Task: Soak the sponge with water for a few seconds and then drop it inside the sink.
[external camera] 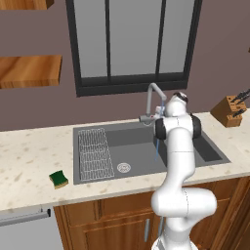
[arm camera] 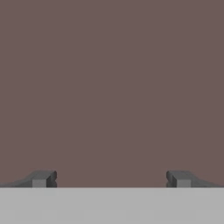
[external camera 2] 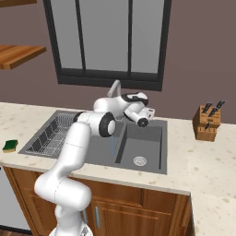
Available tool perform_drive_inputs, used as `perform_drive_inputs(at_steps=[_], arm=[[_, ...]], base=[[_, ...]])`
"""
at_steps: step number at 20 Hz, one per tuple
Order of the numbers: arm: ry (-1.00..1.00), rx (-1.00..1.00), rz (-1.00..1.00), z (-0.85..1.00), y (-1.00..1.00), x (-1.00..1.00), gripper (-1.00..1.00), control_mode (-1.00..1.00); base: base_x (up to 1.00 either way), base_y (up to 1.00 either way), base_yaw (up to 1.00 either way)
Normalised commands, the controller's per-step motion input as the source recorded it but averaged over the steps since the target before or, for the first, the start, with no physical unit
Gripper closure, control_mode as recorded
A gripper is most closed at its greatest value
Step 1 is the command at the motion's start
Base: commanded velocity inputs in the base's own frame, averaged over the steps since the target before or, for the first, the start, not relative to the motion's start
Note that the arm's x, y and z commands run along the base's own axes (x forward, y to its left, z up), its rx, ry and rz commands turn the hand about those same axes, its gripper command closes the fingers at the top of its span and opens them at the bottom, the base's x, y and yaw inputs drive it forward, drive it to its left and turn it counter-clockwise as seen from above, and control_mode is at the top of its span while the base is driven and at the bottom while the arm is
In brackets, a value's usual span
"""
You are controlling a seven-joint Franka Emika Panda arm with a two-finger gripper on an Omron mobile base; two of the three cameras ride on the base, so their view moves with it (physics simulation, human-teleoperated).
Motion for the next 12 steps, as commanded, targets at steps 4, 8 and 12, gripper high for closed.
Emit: perform_drive_inputs(at_steps=[4,8,12], arm=[[0.02,0.03,0.00,0.21,-0.28,0.00,-1.00,-1.00],[0.00,0.04,0.00,0.11,-0.43,0.00,-1.00,-1.00],[0.00,0.05,0.00,0.21,-0.30,0.00,-1.00,-1.00]], base=[[0.00,0.00,0.00],[0.00,0.00,0.00],[0.00,0.00,0.00]])
